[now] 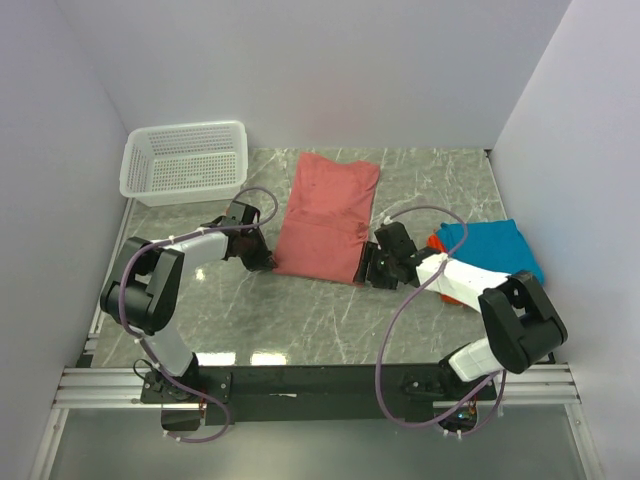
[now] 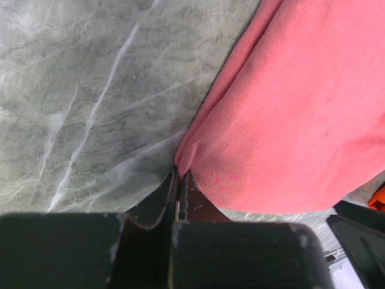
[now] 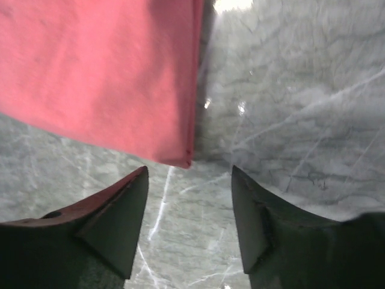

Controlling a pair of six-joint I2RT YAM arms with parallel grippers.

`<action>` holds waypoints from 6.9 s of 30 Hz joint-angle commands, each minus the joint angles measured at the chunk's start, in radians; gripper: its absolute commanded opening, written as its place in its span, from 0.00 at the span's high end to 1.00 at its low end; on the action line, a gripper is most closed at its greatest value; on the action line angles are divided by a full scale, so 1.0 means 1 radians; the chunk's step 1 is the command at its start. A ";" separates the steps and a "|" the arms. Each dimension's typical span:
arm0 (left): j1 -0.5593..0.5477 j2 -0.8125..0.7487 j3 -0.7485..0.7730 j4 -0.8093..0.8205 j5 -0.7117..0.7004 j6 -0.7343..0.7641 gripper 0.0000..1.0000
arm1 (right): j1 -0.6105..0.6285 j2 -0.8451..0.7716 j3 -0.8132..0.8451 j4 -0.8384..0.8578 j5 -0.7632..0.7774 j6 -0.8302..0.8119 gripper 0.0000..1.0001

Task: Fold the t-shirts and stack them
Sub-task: Fold the tshirt, then neatly place the folded tshirt to the corner

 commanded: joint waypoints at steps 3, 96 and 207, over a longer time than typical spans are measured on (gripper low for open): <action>-0.001 -0.002 -0.038 0.018 -0.036 0.025 0.99 | -0.005 0.036 -0.011 0.083 -0.035 0.025 0.41; 0.074 0.360 0.924 -0.181 -0.065 0.158 0.00 | -0.390 0.400 0.752 -0.256 -0.381 -0.176 0.09; 0.083 -0.218 0.275 -0.114 -0.219 0.100 0.01 | -0.623 -0.022 0.646 -0.393 0.796 -1.181 1.00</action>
